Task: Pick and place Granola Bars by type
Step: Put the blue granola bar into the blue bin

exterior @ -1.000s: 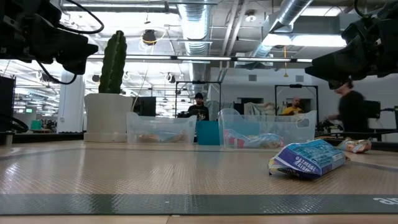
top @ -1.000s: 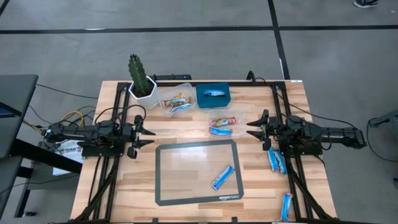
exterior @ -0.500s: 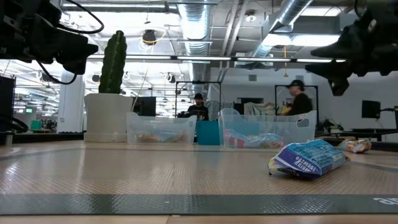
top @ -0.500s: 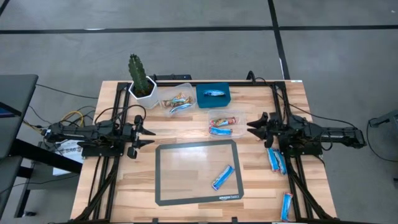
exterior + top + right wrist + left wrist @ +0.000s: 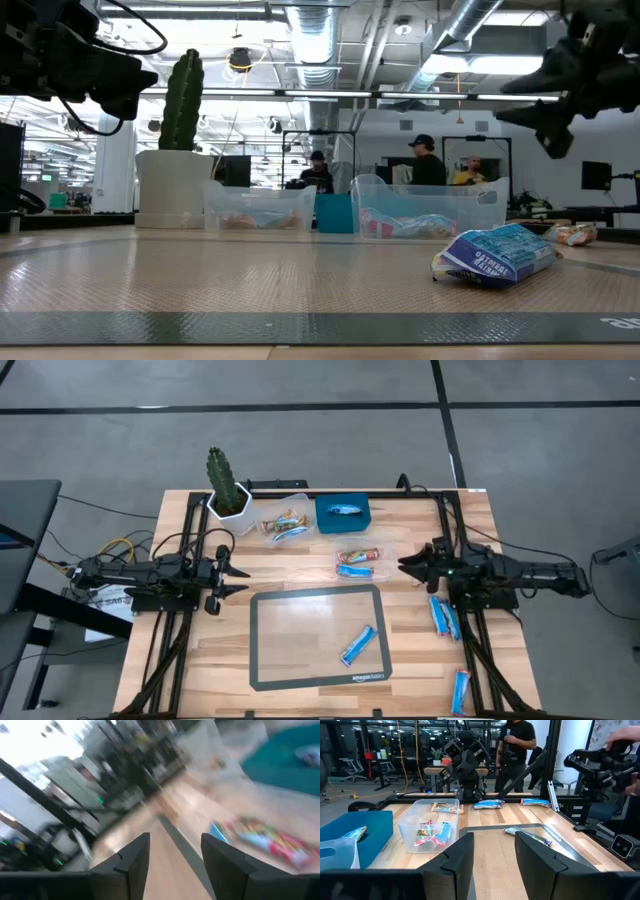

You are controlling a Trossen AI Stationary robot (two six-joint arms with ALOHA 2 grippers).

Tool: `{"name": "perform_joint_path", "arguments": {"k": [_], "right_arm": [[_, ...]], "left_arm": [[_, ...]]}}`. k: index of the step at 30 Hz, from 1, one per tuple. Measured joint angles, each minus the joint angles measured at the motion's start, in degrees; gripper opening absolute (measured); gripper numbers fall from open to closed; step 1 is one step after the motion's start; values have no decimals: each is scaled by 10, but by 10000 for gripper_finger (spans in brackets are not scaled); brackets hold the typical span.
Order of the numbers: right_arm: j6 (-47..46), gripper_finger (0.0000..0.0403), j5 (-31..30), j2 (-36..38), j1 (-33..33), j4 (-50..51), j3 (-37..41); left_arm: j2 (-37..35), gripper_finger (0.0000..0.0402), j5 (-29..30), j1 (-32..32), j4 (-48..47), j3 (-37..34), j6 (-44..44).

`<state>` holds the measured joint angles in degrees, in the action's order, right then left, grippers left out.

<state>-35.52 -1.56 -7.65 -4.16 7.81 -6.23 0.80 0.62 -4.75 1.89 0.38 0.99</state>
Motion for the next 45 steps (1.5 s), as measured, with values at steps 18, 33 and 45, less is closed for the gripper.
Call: {"name": "perform_joint_path", "arguments": {"k": [18,33,45], "right_arm": [[276,170,-5,-478,212,61,-251],[479,172,-33,-751,319,77,-408],[491,231,-80,-848,318,187,-504]], "left_arm": [[0,135,0,0,0,0,-6],[0,135,0,0,0,0,-4],[0,135,0,0,0,0,-4]]}}
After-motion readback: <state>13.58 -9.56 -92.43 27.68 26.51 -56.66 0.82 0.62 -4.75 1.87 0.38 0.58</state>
